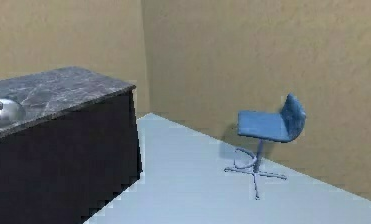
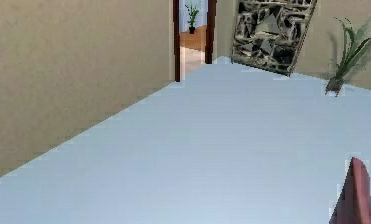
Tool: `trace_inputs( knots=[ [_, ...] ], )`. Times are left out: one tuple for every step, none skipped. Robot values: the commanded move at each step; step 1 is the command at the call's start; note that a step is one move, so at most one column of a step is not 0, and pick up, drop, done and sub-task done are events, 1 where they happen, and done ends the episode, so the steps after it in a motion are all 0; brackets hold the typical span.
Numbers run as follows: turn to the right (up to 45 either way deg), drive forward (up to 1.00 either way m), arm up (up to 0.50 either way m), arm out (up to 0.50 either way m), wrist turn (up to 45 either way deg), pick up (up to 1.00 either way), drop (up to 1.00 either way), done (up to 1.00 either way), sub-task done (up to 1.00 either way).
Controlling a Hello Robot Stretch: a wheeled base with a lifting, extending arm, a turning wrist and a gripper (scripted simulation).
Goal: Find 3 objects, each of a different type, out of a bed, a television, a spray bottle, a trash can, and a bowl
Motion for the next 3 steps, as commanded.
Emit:
trace_inputs(
  knots=[
    [45.0,0.0,0.0,0.0,0.0,0.0,0.0,0.0,0.0],
    [27.0,0.0,0.0,0.0,0.0,0.0,0.0,0.0,0.0],
    [0.0,0.7,0.0,0.0,0.0,0.0,0.0,0.0,0.0]
  ],
)
